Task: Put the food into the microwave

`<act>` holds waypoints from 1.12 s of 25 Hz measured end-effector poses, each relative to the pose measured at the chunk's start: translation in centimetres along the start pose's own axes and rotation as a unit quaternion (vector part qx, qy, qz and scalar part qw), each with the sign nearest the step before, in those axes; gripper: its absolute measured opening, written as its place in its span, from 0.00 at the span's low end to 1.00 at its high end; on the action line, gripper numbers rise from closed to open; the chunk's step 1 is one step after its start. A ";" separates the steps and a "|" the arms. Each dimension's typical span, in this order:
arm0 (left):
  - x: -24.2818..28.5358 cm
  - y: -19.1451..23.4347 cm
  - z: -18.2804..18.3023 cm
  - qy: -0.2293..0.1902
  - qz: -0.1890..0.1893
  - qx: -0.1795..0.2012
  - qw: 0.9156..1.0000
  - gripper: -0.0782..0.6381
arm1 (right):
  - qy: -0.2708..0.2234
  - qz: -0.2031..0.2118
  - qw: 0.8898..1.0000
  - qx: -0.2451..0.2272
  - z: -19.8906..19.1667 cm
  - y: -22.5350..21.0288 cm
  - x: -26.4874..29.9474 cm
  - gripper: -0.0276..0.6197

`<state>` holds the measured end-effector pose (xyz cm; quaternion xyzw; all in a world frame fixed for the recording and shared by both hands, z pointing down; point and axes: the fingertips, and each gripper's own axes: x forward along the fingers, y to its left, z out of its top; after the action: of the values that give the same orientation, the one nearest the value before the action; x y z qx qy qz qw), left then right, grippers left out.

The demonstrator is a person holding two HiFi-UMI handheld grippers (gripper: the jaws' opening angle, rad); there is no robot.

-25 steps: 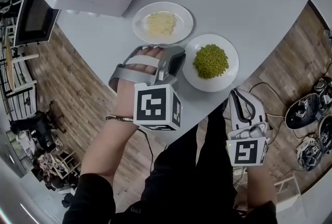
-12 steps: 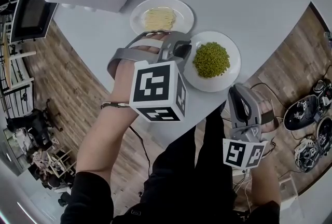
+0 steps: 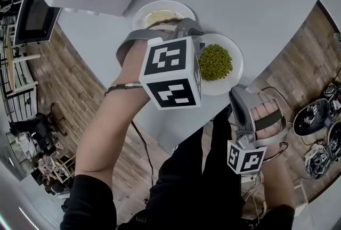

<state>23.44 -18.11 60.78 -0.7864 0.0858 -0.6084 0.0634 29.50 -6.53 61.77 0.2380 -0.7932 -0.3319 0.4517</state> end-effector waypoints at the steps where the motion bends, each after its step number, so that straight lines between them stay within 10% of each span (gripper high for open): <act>1: 0.1 0.2 0.1 0.005 -0.003 0.006 1.000 0.21 | -0.002 -0.001 1.000 -0.011 0.1 0.0 0.1 0.12; 17: 2.5 0.5 2.4 0.015 -0.150 0.005 0.989 0.21 | -0.029 -0.020 0.992 -0.119 0.8 -0.1 0.4 0.12; 28: 2.7 0.2 2.7 0.033 -0.178 0.037 0.983 0.21 | -0.023 -0.062 0.986 -0.150 1.4 -0.4 1.4 0.12</act>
<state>26.68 -18.89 62.62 -0.7659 -0.0763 -0.6381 -0.0201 27.62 -7.31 61.69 0.2088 -0.7278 -0.4801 0.4429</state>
